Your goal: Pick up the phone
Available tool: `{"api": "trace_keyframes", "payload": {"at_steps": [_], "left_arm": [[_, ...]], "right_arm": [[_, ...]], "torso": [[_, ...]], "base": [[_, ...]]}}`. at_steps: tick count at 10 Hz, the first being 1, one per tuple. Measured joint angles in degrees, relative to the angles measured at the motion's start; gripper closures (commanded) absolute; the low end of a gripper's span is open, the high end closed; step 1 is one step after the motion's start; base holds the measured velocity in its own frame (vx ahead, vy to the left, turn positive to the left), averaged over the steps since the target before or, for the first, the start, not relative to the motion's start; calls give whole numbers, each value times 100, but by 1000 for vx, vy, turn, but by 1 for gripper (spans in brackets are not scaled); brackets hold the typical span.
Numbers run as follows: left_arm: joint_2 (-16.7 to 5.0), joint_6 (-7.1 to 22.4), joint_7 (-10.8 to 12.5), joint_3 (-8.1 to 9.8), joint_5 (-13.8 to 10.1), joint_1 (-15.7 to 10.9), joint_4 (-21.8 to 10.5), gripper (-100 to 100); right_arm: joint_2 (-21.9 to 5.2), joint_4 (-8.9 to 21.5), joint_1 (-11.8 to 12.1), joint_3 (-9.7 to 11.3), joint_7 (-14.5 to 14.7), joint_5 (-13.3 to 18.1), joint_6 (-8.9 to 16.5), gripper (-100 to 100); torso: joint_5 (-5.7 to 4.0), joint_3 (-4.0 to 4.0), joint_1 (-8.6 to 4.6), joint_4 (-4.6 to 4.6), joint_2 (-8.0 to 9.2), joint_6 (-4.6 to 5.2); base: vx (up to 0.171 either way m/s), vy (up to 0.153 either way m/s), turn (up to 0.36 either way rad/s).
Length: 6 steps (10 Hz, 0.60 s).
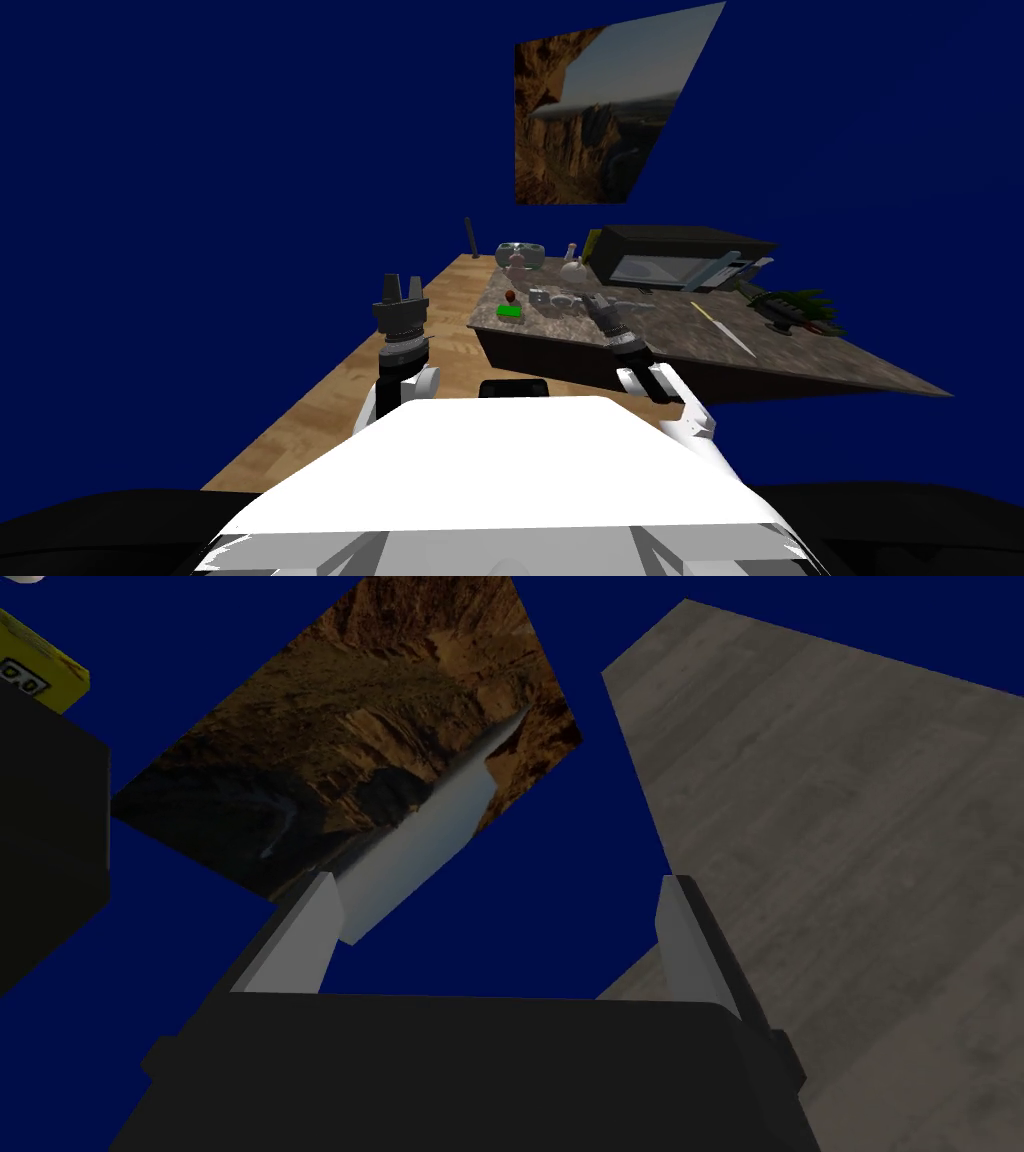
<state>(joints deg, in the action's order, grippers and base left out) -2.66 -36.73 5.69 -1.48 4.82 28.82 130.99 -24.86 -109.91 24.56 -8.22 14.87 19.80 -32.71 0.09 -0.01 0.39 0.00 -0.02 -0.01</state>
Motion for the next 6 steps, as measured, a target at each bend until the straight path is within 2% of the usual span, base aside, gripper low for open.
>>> {"api": "trace_keyframes", "payload": {"at_steps": [1,2,4,6], "left_arm": [[0,0,0,0,0,0,0,0],[0,0,0,0,0,0,0,0],[-1,0,0,1,0,0,0,0],[-1,0,0,1,0,0,0,0]], "right_arm": [[-162,154,-48,-3,119,175,82,-100],[-324,410,-93,-32,256,328,56,-100],[-577,610,-46,-64,433,558,124,-100],[-914,945,-94,-96,594,784,126,-100]], "torso": [[1,-1,2,-1,-2,0],[0,0,-2,0,0,0],[-4,2,-22,1,3,3],[-6,1,-27,0,1,0]], "base": [[-1,105,92],[-5,83,106],[4,38,42],[1,45,153]]}}
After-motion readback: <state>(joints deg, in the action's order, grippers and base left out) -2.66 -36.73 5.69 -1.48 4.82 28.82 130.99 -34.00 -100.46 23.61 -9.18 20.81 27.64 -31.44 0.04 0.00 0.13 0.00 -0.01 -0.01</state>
